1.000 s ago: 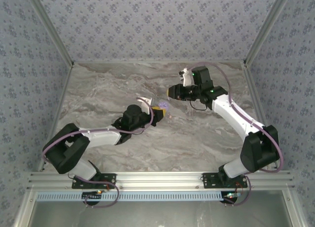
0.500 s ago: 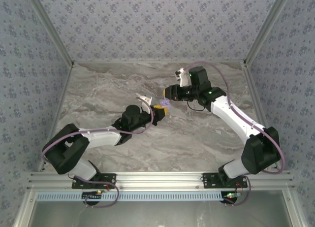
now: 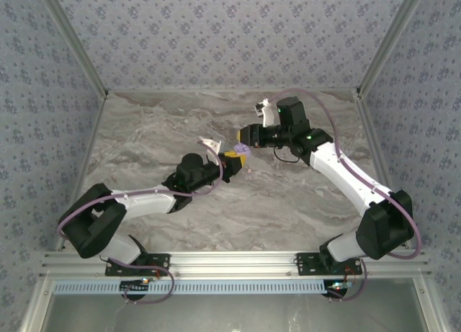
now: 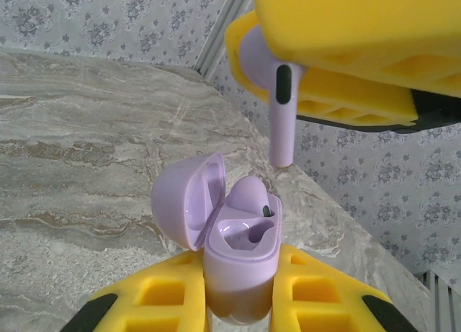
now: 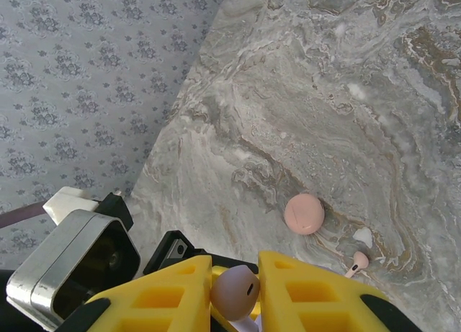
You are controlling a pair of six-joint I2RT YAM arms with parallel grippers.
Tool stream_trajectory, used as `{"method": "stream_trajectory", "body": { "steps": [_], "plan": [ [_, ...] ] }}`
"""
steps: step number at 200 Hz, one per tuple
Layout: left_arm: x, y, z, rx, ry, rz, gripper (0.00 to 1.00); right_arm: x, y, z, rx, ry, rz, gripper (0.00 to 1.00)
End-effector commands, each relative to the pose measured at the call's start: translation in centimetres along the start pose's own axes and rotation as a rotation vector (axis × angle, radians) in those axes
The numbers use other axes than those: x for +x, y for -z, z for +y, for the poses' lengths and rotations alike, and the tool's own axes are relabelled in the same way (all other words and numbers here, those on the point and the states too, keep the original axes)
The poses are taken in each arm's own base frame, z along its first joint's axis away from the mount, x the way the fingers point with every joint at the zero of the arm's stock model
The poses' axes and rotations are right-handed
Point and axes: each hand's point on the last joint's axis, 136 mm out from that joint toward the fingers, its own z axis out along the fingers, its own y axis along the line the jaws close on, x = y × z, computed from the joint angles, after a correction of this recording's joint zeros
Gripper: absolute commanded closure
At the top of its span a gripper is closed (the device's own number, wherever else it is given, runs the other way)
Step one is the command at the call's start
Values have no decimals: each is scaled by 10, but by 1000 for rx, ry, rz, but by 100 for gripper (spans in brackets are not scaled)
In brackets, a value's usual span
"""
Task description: Insert the wireless bluetooth earbuds into the charging case
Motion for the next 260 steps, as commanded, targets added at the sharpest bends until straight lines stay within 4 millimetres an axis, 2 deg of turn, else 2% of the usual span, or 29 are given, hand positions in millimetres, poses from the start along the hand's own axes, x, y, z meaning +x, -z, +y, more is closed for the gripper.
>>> {"method": "stream_trajectory", "body": {
  "steps": [1,108,260],
  "plan": [
    [-36,4,-27,77,-11,-99,87,-9,8,14,-22,51,-36,76],
    [-45,8,-31,78,-16,-121,87,-4,6,13,-18,57,-20,76],
    [-48,12,-27,47,-21,-137,87,3,7,11,-3,62,6,76]
  ]
}}
